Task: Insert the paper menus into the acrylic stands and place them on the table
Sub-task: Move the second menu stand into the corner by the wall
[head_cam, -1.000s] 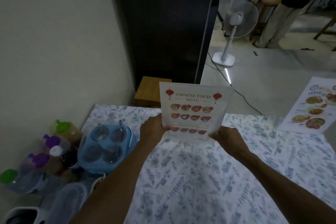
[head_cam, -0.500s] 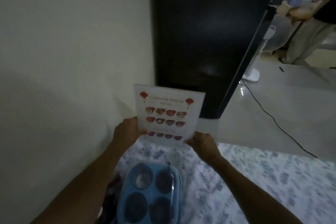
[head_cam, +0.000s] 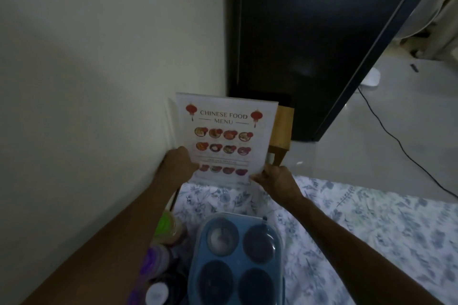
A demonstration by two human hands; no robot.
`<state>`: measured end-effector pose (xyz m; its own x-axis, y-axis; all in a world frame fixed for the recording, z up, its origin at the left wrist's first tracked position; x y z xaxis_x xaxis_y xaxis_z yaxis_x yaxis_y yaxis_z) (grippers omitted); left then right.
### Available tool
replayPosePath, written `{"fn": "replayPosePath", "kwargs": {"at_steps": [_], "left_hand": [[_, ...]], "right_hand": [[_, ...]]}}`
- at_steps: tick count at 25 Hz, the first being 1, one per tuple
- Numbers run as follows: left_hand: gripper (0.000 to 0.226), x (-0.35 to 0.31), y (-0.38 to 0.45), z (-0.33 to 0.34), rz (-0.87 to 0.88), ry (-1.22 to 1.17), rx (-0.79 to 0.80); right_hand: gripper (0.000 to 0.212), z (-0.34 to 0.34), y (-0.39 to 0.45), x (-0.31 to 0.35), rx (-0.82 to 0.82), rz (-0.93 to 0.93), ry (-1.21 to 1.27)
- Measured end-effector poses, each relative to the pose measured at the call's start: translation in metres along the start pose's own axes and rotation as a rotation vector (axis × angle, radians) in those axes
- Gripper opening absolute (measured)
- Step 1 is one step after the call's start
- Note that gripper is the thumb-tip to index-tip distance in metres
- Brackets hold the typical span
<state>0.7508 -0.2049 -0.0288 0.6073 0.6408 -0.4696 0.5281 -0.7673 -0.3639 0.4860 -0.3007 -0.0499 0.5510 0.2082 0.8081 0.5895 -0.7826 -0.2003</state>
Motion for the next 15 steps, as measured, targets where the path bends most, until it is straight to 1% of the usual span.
{"fn": "replayPosePath", "kwargs": {"at_steps": [5, 10, 15], "left_hand": [[0.051, 0.008, -0.018, 0.01, -0.103, 0.092, 0.071], [0.063, 0.015, -0.024, 0.01, -0.094, 0.152, 0.071], [0.066, 0.011, -0.034, 0.007, -0.08, 0.182, 0.068]], "right_hand": [[0.04, 0.015, 0.003, 0.023, -0.015, -0.064, -0.051], [0.04, 0.027, 0.0, 0.021, -0.017, 0.002, -0.063], [0.037, 0.023, 0.0, 0.022, 0.002, 0.028, 0.004]]}}
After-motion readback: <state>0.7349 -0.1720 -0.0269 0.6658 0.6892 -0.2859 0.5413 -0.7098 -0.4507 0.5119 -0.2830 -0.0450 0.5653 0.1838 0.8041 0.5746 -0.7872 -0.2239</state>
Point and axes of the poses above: each hand's wrist, its own y-axis towards the middle knuckle, its own z-axis out of the palm, x = y × z, the point moved 8 cm from there along y, towards the middle knuckle, and after that the axes turned 3 degrees about y, right-handed, at the moved point
